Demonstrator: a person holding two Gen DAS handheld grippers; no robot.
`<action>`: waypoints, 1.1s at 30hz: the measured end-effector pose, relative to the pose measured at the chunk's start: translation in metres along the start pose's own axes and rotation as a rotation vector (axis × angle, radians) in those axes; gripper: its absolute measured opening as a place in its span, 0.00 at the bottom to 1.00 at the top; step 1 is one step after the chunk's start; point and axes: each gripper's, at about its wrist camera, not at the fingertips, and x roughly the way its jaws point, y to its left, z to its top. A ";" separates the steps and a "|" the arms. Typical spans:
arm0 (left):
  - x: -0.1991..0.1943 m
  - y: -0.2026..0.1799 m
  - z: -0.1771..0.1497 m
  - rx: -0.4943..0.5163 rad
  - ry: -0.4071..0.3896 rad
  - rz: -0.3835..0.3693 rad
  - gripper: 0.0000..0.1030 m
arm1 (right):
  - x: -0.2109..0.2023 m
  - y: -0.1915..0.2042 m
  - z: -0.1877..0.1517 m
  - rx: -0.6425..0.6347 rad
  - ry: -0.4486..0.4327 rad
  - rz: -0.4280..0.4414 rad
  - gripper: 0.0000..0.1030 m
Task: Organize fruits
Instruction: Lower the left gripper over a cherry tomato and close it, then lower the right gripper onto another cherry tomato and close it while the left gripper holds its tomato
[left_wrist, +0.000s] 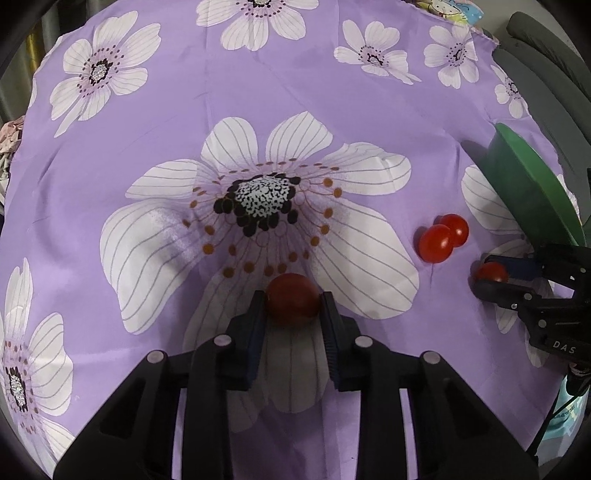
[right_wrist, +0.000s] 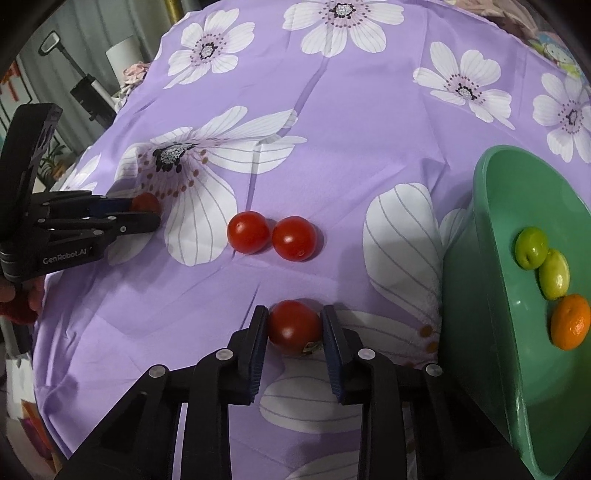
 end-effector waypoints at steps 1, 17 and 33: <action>-0.001 -0.001 0.000 0.003 -0.003 0.001 0.27 | 0.000 -0.001 0.000 0.004 -0.001 0.006 0.29; -0.053 -0.044 -0.033 0.036 -0.076 -0.095 0.27 | -0.030 0.015 -0.025 0.031 -0.055 0.117 0.29; -0.067 -0.078 -0.054 0.036 -0.072 -0.123 0.27 | -0.055 0.016 -0.048 0.052 -0.111 0.171 0.29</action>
